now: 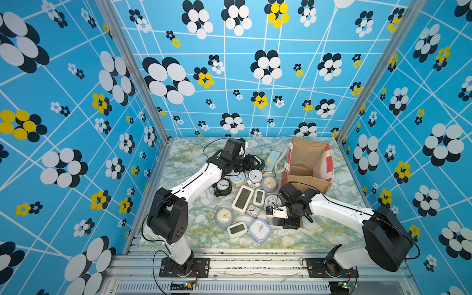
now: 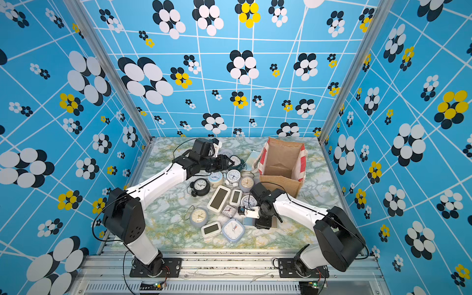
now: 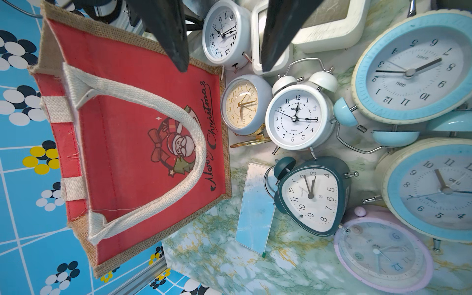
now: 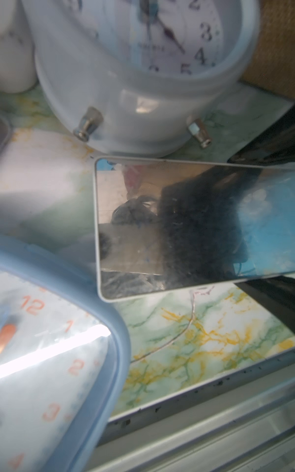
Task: Put the alarm clock into the canvas bag
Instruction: Pick up the alarm from the center of the board, then place the alarm at the canvas bag.
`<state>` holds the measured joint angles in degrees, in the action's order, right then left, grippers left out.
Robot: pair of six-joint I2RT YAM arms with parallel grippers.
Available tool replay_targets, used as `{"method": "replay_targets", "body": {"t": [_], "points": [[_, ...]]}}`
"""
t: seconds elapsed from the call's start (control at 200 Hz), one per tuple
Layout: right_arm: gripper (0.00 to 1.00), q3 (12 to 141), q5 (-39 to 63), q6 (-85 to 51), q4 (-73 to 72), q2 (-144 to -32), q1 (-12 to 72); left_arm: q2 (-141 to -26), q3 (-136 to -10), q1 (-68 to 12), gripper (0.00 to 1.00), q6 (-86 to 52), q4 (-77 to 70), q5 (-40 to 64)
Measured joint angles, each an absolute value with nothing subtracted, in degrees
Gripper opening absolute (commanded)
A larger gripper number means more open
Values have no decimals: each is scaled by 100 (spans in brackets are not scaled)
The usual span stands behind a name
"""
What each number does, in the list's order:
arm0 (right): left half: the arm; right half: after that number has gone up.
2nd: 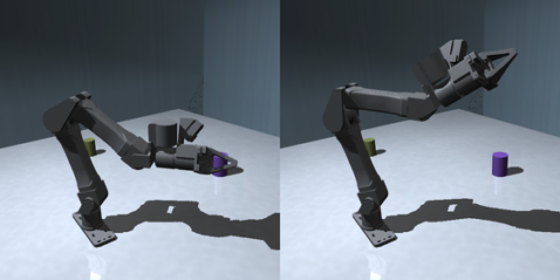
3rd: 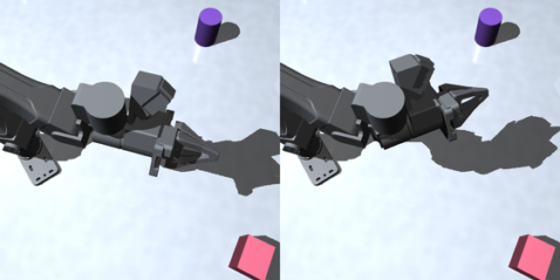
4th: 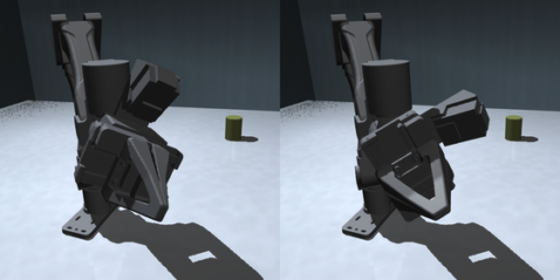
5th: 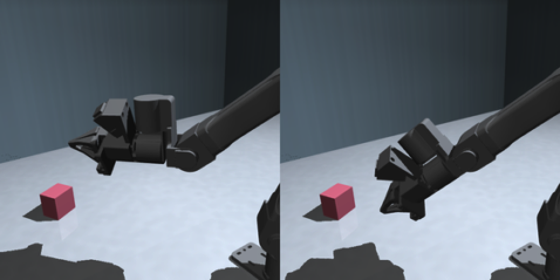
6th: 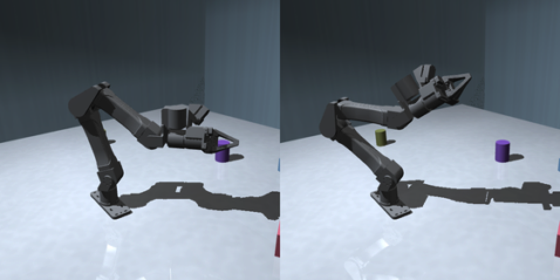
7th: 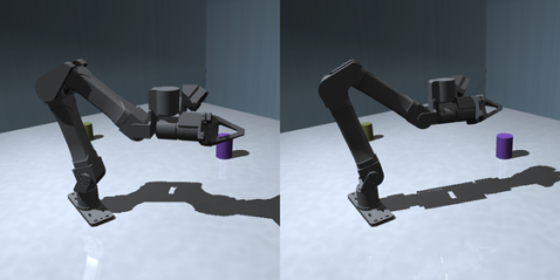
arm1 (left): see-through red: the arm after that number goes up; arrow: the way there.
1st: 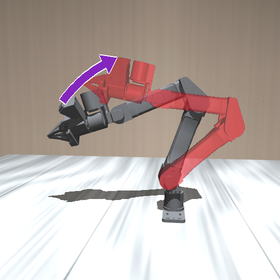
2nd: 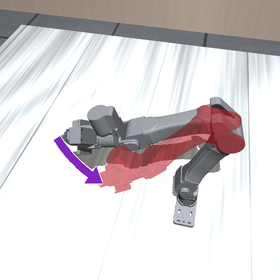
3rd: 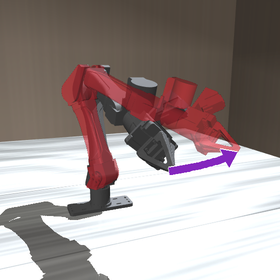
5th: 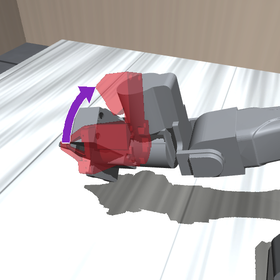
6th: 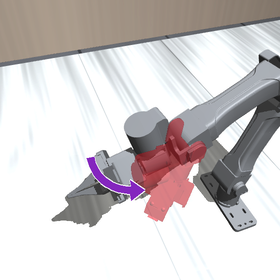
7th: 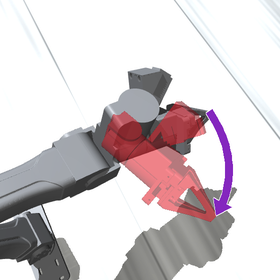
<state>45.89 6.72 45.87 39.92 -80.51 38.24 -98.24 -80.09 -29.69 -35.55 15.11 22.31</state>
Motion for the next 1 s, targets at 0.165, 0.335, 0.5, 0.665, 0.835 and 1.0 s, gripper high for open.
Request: {"method": "replay_targets", "body": {"t": [0.165, 0.335, 0.5, 0.665, 0.835, 1.0], "points": [[35, 4779, 788, 4563, 4372, -7150, 3824, -9859, -8305, -3004, 49, -3546, 1520, 2327], [35, 5483, 913, 4372, 4779, -6632, 3824, -10057, -8895, -3205, 50, -3468, 1525, 2453], [34, 6243, 1063, 3903, 4912, -6355, 3806, -10342, -9345, -3479, 50, -3398, 1525, 2635], [28, 6814, 947, 3214, 4794, -6128, 3616, -10619, -9572, -3697, 52, -3336, 1553, 2794], [27, 7218, 694, 2421, 4552, -5977, 3175, -10895, -9745, -3848, 54, -3334, 1594, 2932], [16, 7651, -99, 1372, 4281, -6069, 2875, -11131, -9972, -3953, 54, -3336, 1671, 3085]]}}
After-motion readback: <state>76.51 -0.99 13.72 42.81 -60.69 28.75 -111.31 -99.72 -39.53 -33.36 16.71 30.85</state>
